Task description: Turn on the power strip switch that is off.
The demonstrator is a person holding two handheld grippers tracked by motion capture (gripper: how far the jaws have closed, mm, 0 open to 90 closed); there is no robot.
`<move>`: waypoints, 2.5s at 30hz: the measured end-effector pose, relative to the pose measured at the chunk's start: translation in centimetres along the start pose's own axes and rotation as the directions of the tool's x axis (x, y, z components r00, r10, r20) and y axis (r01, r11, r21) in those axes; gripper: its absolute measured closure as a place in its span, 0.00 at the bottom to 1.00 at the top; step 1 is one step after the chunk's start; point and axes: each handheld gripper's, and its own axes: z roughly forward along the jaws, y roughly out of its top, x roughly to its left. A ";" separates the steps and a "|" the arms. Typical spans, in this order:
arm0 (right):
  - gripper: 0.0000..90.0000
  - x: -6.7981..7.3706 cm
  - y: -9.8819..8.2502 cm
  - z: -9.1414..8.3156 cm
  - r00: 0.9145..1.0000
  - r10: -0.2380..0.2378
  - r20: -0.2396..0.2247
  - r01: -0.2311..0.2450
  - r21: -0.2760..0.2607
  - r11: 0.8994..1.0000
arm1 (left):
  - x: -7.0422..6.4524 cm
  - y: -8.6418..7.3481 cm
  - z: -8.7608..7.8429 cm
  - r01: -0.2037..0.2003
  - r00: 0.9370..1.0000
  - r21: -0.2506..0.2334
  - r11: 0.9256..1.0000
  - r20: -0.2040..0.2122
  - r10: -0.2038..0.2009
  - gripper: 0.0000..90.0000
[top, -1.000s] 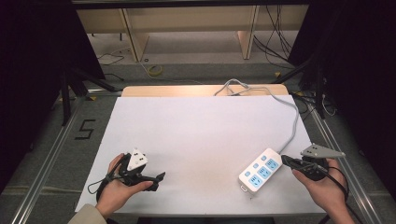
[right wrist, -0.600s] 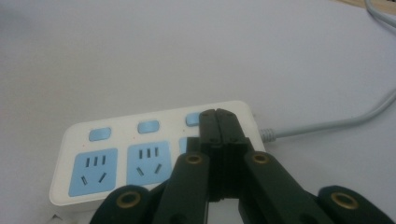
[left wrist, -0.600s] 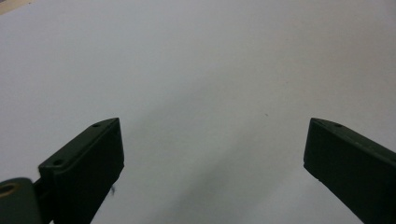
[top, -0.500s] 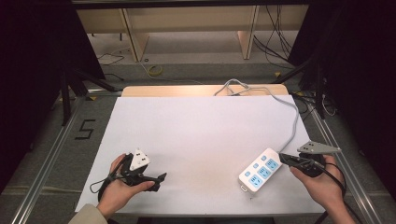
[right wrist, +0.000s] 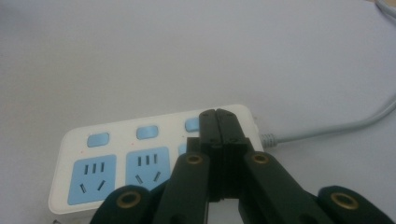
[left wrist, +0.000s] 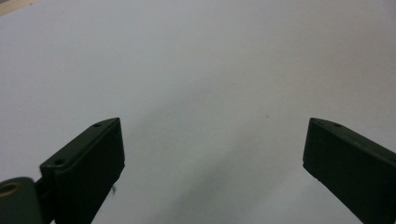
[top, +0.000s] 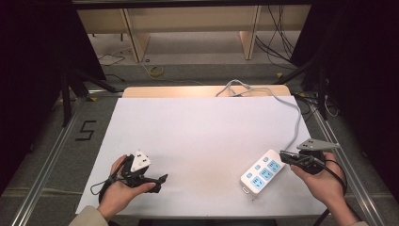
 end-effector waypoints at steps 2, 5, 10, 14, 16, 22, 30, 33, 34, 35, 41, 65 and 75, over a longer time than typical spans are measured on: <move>1.00 0.0 0.1 0.1 1.000 -0.004 0.000 0.004 0.009 1.000 | 0.0 0.0 0.0 -0.002 1.000 -0.001 1.000 -0.001 0.002 0.06; 1.00 0.0 0.2 0.2 1.000 -0.002 -0.005 0.002 0.030 1.000 | 0.0 0.0 0.0 0.000 1.000 0.000 1.000 -0.004 0.000 0.06; 1.00 0.1 0.4 0.4 1.000 -0.008 -0.005 0.008 0.043 0.999 | 0.0 0.0 0.0 0.001 1.000 -0.001 1.000 -0.004 -0.001 0.06; 1.00 0.0 0.6 0.6 1.000 -0.008 -0.004 0.009 0.047 0.999 | -0.1 0.1 0.1 0.001 1.000 -0.004 1.000 -0.005 -0.001 0.06; 1.00 0.0 0.8 0.8 1.000 -0.011 -0.002 0.011 0.053 0.999 | -0.1 0.1 0.1 -0.005 1.000 -0.002 1.000 -0.002 0.005 0.06; 1.00 -0.2 1.1 0.9 1.000 -0.013 0.004 0.013 0.057 0.998 | -0.1 0.1 0.1 -0.004 1.000 -0.005 1.000 -0.005 0.004 0.07; 1.00 -0.2 1.4 1.2 1.000 -0.021 0.005 0.021 0.071 0.997 | -0.2 0.1 0.1 -0.010 1.000 -0.003 1.000 -0.006 0.010 0.07; 1.00 -0.2 1.5 1.3 1.000 -0.022 0.006 0.021 0.075 0.997 | -0.2 0.1 0.1 -0.010 1.000 0.000 1.000 -0.007 0.010 0.08; 1.00 -0.2 1.5 1.3 1.000 -0.021 0.005 0.021 0.076 0.997 | -0.2 0.1 0.1 -0.010 1.000 0.000 1.000 -0.007 0.010 0.08; 1.00 -0.2 1.5 1.3 1.000 -0.021 0.005 0.021 0.076 0.997 | -0.2 0.1 0.1 -0.010 1.000 -0.001 1.000 -0.006 0.010 0.08; 1.00 -0.2 1.7 1.5 1.000 -0.028 0.007 0.027 0.084 0.996 | -0.2 0.1 0.2 -0.009 1.000 -0.005 1.000 -0.004 0.009 0.08; 1.00 -0.3 2.3 2.1 0.999 -0.032 0.006 0.031 0.123 0.992 | -0.3 0.2 0.2 -0.012 1.000 -0.004 1.000 -0.002 0.012 0.08; 1.00 -0.2 2.7 2.5 0.999 -0.038 0.004 0.037 0.138 0.990 | -0.3 0.2 0.2 -0.013 1.000 -0.002 1.000 0.001 0.013 0.09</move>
